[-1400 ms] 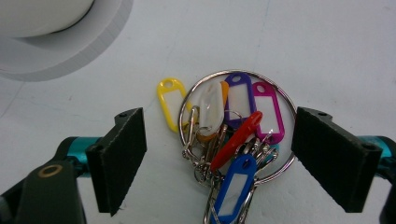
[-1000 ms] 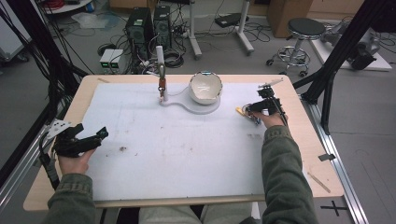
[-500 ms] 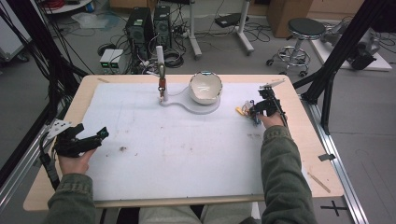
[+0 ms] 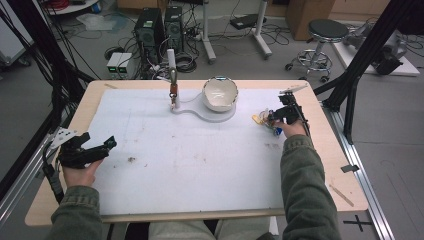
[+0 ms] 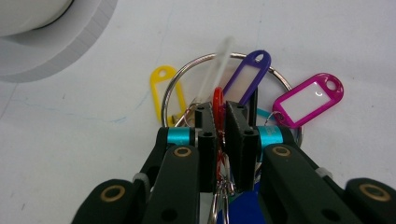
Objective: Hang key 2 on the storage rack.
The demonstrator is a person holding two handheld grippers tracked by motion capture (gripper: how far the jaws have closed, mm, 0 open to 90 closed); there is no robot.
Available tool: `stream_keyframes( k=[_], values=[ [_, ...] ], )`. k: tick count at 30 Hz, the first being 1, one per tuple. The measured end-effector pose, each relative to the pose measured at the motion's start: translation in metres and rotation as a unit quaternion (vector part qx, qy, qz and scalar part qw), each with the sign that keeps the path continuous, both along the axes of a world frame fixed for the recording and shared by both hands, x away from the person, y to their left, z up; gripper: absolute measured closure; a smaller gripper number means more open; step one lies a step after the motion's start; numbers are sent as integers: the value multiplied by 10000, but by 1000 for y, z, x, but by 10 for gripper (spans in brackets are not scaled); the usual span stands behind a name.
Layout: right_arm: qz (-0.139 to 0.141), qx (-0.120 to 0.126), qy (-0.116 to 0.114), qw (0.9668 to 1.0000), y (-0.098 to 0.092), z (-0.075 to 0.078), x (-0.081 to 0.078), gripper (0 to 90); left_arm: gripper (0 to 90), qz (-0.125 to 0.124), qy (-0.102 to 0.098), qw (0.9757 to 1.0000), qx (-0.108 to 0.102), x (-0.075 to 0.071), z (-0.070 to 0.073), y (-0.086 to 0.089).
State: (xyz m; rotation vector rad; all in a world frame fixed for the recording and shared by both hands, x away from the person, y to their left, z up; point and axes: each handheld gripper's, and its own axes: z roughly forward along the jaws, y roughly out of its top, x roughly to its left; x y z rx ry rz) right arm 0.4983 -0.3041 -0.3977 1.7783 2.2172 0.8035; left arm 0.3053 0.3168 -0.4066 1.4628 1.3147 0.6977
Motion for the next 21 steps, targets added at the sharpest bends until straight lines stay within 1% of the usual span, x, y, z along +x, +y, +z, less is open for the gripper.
stream_keyframes(
  k=[5,7,12,17,20,21],
  values=[
    [15,88,-92,9999,-3,7,-4,840,18,-5,2,10000,3,0,0,0],
    [32,90,-181,9998,-3,11,-6,840,18,-8,5,10000,1,0,0,0],
    [49,136,-319,9994,-2,19,-11,841,18,-1,-2,10000,-8,-1,1,0],
    [77,229,-489,9985,-2,30,-18,840,18,5,-21,10000,-40,-2,1,0],
    [97,216,-545,9982,-1,39,-24,840,18,-13,-21,10000,-44,-2,1,-1],
    [108,199,-620,9978,-1,42,-25,840,18,-20,-19,10000,-49,-2,1,-1]
  ],
)
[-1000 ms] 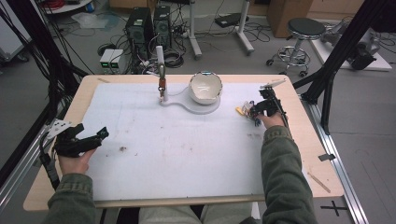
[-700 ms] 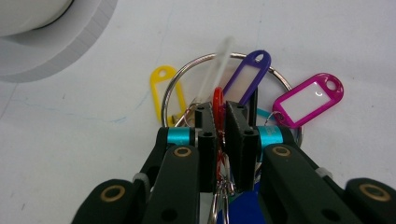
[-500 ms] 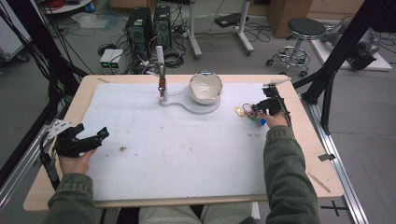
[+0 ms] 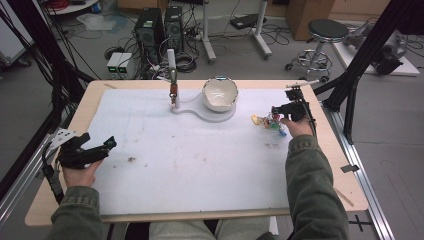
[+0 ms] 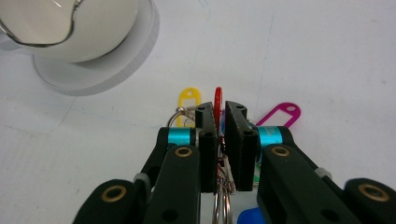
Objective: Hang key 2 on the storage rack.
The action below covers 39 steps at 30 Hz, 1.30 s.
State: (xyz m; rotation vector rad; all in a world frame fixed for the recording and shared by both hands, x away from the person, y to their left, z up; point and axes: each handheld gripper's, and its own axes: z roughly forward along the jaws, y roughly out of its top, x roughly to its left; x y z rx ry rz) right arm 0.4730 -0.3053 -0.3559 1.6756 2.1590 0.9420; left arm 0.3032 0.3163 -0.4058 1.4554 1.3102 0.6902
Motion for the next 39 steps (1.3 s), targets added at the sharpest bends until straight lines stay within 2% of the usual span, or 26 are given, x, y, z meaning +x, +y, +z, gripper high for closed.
stream_keyframes(
  k=[6,17,24,26,32,39],
  values=[
    [27,111,-177,9998,0,17,-7,841,18,7,-3,10000,-21,-1,0,0],
    [87,156,-241,9995,2,28,-16,841,18,-11,2,10000,-34,0,0,0],
    [198,190,-422,9987,9,48,-24,840,18,-28,-4,10000,-57,0,0,0],
    [212,268,-434,9985,10,52,-26,840,18,-43,-12,10000,-65,0,0,-1],
    [220,294,-525,9979,16,64,-30,840,18,-46,-14,10000,-78,0,0,0],
    [423,450,-679,9958,29,84,-37,840,18,-48,-34,9999,-101,0,0,0]
  ],
)
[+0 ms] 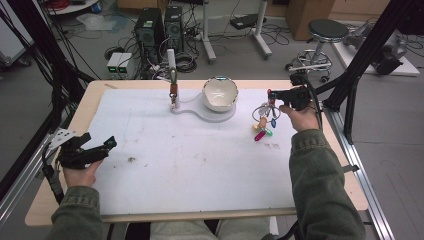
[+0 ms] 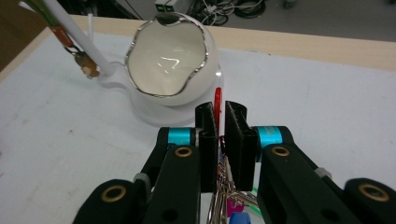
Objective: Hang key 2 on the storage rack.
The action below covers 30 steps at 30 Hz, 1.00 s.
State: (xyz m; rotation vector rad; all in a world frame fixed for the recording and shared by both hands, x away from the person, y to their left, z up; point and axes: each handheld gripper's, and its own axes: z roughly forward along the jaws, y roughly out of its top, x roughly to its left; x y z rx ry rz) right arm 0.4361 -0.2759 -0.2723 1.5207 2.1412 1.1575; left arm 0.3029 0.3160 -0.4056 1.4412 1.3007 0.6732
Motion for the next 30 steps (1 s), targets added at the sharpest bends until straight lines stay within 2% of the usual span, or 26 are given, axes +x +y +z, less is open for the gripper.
stream_keyframes(
  k=[6,11,18,23,30],
  values=[
    [129,59,-124,9998,13,17,-7,840,17,1,-20,10000,-6,0,0,1],
    [260,161,-134,9994,21,27,-11,840,18,-4,-29,10000,-2,-1,1,1],
    [436,183,-198,9987,32,35,-19,840,18,-6,-28,10000,-14,-1,1,1],
    [634,220,-282,9973,42,42,-26,839,18,-95,-25,9999,26,-1,1,-2],
    [881,263,-314,9953,61,48,-35,839,18,-160,-56,9998,39,-2,3,-6]
  ],
)
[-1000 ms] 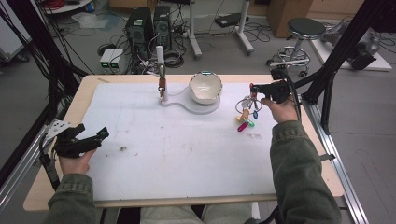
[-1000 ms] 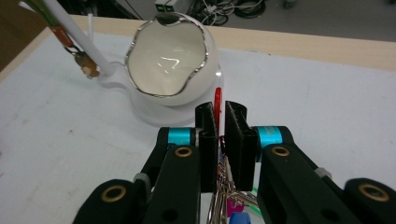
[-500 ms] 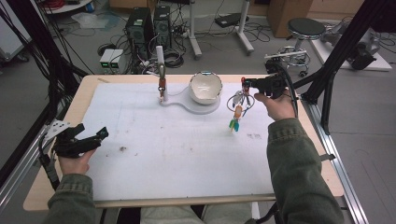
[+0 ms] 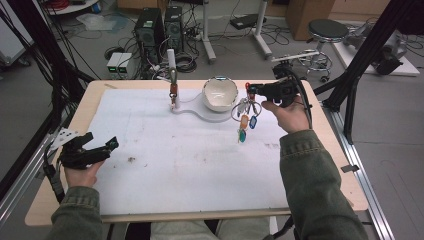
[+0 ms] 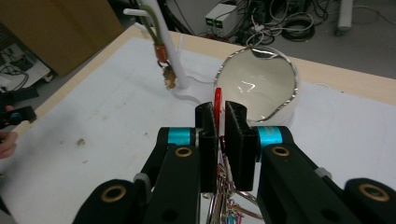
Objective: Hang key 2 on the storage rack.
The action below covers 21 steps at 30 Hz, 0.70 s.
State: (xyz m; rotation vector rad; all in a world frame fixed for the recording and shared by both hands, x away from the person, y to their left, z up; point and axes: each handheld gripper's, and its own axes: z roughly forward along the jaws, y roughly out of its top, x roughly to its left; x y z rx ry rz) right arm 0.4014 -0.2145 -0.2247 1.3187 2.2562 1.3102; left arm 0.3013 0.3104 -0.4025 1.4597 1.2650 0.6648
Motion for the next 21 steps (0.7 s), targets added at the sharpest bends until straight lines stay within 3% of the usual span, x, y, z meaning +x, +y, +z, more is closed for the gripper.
stream_keyframes(
  k=[10,21],
  values=[
    [348,24,-19,9994,32,3,-7,839,18,-371,-85,9991,160,3,7,-20],
    [762,14,55,9971,69,3,-13,840,18,-614,-206,9978,138,2,17,-34]
  ],
)
